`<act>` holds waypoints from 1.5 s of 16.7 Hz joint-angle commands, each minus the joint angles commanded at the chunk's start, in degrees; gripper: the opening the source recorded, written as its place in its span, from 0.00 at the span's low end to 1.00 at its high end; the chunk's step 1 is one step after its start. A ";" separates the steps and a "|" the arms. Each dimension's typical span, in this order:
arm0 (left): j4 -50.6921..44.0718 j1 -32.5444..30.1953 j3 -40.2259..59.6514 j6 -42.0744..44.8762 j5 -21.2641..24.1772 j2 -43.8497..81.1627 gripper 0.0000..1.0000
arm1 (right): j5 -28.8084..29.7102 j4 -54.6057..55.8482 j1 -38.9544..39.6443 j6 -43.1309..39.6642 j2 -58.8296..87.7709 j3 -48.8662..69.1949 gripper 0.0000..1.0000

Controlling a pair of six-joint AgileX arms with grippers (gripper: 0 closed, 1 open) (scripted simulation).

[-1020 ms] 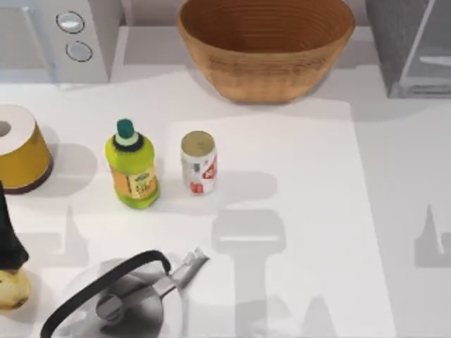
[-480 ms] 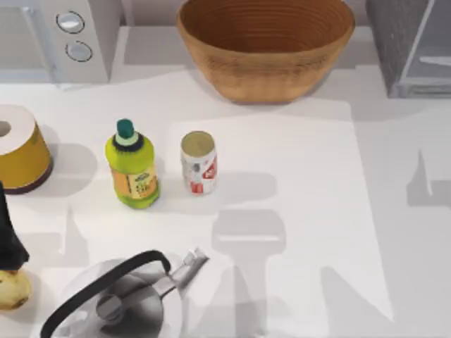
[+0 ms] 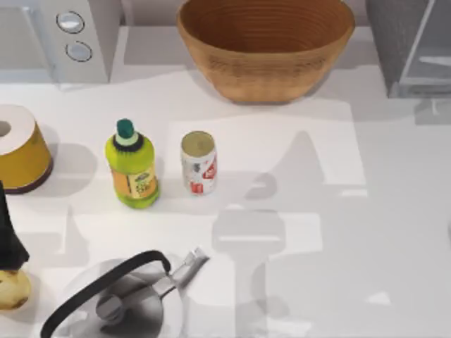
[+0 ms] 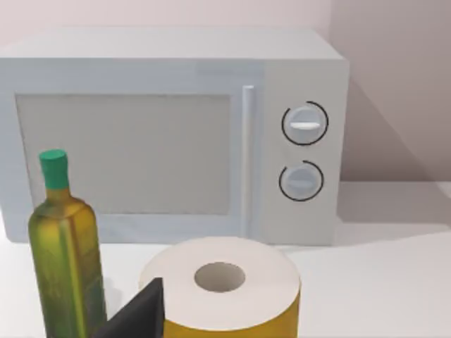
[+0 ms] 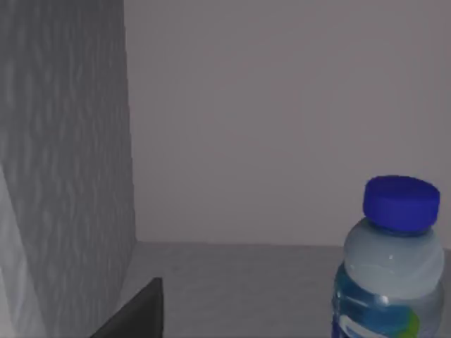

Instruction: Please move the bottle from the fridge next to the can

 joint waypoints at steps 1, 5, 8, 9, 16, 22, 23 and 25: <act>0.00 0.00 0.00 0.00 0.00 0.00 1.00 | -0.65 2.97 -0.75 -0.03 6.30 2.67 1.00; 0.00 0.00 0.00 0.00 0.00 0.00 1.00 | -2.84 12.94 -3.25 -0.15 25.80 11.64 1.00; 0.00 0.00 0.00 0.00 0.00 0.00 1.00 | -3.89 17.67 -4.44 -0.21 34.14 15.90 1.00; 0.00 0.00 0.00 0.00 0.00 0.00 1.00 | -4.09 18.60 -4.67 -0.22 35.71 16.74 1.00; 0.00 0.00 0.00 0.00 0.00 0.00 1.00 | -4.15 19.18 -4.56 -0.23 37.00 17.36 1.00; 0.00 0.00 0.00 0.00 0.00 0.00 1.00 | -3.04 14.50 -3.72 -0.27 41.96 27.26 1.00; 0.00 0.00 0.00 0.00 0.00 0.00 1.00 | -2.83 13.44 -3.50 -0.27 43.01 29.39 1.00; 0.00 0.00 0.00 0.00 0.00 0.00 1.00 | -2.45 11.64 -3.14 -0.29 44.72 32.93 1.00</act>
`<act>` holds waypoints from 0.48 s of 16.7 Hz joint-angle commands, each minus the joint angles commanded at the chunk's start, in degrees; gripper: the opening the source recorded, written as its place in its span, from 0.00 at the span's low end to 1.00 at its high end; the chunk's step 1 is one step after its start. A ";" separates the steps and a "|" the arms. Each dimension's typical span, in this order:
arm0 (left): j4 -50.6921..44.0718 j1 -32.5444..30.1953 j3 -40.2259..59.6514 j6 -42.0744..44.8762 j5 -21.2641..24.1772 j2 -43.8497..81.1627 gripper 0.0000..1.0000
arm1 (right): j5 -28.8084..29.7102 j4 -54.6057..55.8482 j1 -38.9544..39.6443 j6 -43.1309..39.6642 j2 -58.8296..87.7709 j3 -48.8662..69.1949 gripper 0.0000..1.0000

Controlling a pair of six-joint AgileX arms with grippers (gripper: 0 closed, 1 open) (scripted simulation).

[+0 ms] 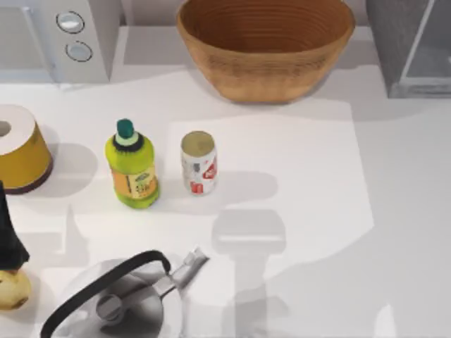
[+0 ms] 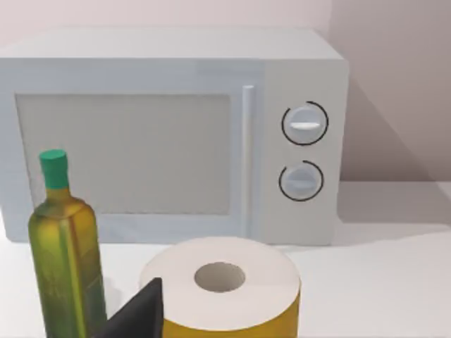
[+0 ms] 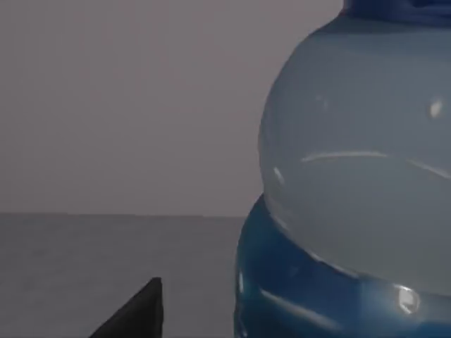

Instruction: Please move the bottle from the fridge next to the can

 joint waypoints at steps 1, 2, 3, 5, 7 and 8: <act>0.00 0.00 0.00 0.00 0.00 0.00 1.00 | 0.13 -0.58 0.12 -0.01 0.53 1.07 1.00; 0.00 0.00 0.00 0.00 0.00 0.00 1.00 | 0.19 -0.86 0.18 -0.01 0.78 1.55 1.00; 0.00 0.00 0.00 0.00 0.00 0.00 1.00 | 0.19 -0.88 0.18 -0.01 0.80 1.58 1.00; 0.00 0.00 0.00 0.00 0.00 0.00 1.00 | 0.19 -0.88 0.18 -0.01 0.80 1.58 1.00; 0.00 0.00 0.00 0.00 0.00 0.00 1.00 | 0.19 -0.88 0.18 -0.01 0.80 1.58 0.85; 0.00 0.00 0.00 0.00 0.00 0.00 1.00 | 0.19 -0.88 0.18 -0.01 0.80 1.58 0.77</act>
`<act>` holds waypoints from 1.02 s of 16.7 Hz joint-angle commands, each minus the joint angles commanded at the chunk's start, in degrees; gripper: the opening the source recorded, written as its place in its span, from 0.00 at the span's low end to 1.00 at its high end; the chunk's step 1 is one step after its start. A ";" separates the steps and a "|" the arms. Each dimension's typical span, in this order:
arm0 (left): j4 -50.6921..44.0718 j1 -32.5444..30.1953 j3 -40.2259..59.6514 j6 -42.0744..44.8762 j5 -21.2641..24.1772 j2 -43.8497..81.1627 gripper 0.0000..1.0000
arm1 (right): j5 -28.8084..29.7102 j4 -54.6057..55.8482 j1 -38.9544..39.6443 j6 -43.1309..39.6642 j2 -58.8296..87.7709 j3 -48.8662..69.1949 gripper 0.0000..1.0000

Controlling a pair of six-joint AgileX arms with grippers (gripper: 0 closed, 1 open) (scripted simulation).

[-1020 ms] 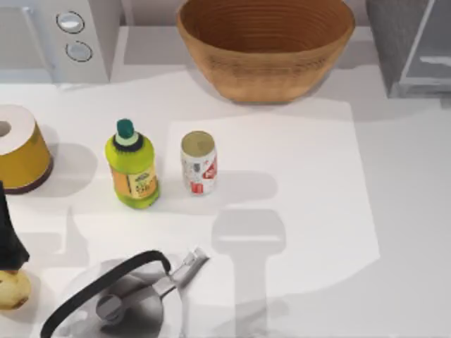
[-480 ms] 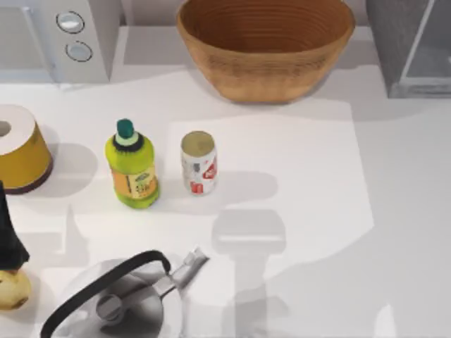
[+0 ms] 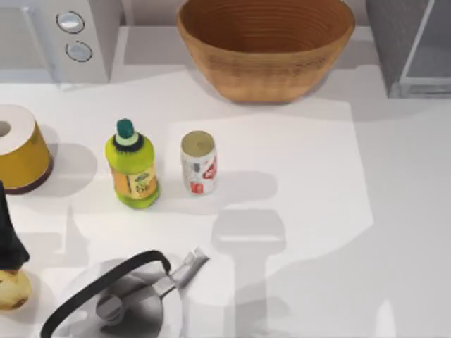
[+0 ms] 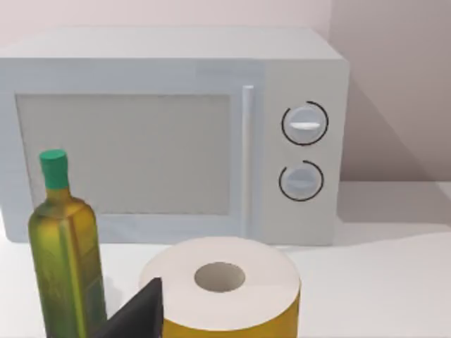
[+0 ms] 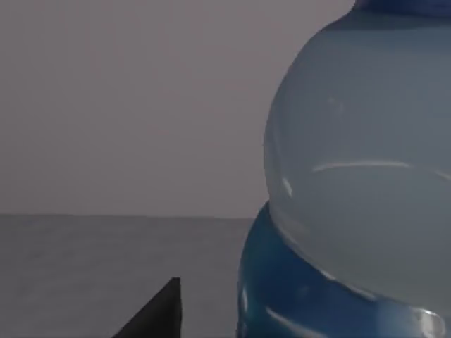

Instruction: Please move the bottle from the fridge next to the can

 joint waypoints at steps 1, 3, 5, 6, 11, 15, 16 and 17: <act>0.00 0.00 0.00 0.00 0.00 0.00 1.00 | 0.00 0.00 0.00 0.00 0.00 0.00 0.70; 0.00 0.00 0.00 0.00 0.00 0.00 1.00 | 0.00 0.00 0.00 0.00 0.00 0.00 0.55; 0.00 0.00 0.00 0.00 0.00 0.00 1.00 | 0.00 0.00 0.00 0.00 0.00 0.00 0.40; 0.00 0.00 0.00 0.00 0.00 0.00 1.00 | 0.00 0.00 0.00 0.00 0.00 0.00 0.32; 0.00 0.00 0.00 0.00 0.00 0.00 1.00 | 0.00 0.00 0.00 0.00 0.00 0.00 0.00; 0.00 0.00 0.00 0.00 0.00 0.00 1.00 | 0.00 0.00 0.00 0.00 0.00 0.00 0.00; 0.00 0.00 0.00 0.00 0.00 0.00 1.00 | 0.00 0.00 0.00 0.00 0.00 0.00 0.00; 0.00 0.00 0.00 0.00 0.00 0.00 1.00 | 0.00 0.00 0.00 0.00 0.00 0.00 0.00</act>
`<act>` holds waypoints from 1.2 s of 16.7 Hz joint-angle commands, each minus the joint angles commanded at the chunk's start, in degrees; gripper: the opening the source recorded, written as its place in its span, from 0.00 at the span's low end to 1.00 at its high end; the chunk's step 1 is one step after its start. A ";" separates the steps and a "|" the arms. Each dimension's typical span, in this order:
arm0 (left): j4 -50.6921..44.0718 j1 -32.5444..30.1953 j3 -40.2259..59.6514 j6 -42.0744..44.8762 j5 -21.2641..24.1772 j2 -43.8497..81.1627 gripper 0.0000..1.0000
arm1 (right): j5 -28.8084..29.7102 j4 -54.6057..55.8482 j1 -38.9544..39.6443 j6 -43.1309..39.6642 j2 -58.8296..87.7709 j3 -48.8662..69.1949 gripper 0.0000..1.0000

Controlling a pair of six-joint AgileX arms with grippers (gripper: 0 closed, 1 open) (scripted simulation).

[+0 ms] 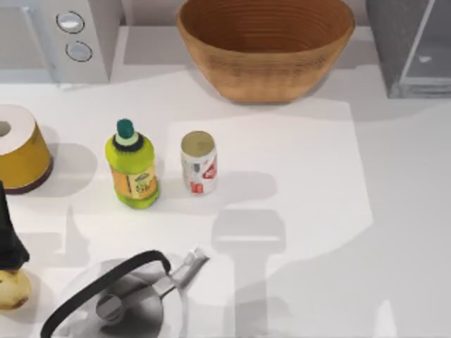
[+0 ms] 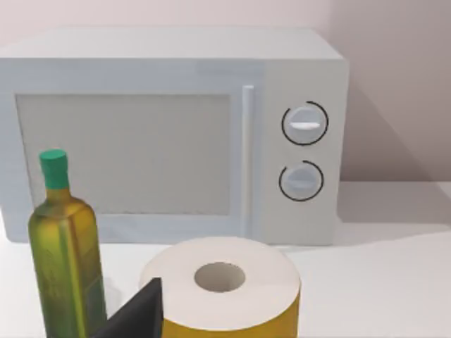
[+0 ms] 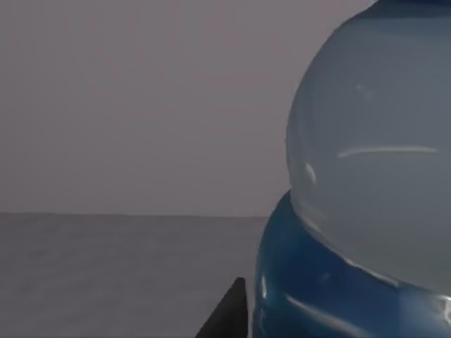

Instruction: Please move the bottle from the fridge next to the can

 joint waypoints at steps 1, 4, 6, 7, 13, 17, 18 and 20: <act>0.00 0.00 0.00 0.00 0.00 0.00 1.00 | 0.00 0.00 0.00 0.00 0.00 0.00 0.00; 0.00 0.00 0.00 0.00 0.00 0.00 1.00 | 0.01 -0.97 -0.22 0.10 -0.95 0.18 0.00; 0.00 0.00 0.00 0.00 0.00 0.00 1.00 | -0.02 -3.64 -0.21 0.14 -3.05 0.60 0.00; 0.00 0.00 0.00 0.00 0.00 0.00 1.00 | -0.05 -5.17 -0.20 0.16 -4.26 0.84 0.00; 0.00 0.00 0.00 0.00 0.00 0.00 1.00 | -0.09 -8.50 -0.19 0.15 -7.09 1.50 0.00; 0.00 0.00 0.00 0.00 0.00 0.00 1.00 | -0.36 -7.33 -0.78 0.27 -8.35 -0.83 0.00; 0.00 0.00 0.00 0.00 0.00 0.00 1.00 | -0.64 -6.52 -1.17 0.29 -9.53 -2.72 0.00; 0.00 0.00 0.00 0.00 0.00 0.00 1.00 | -1.52 -4.43 -2.05 0.34 -12.78 -8.29 0.00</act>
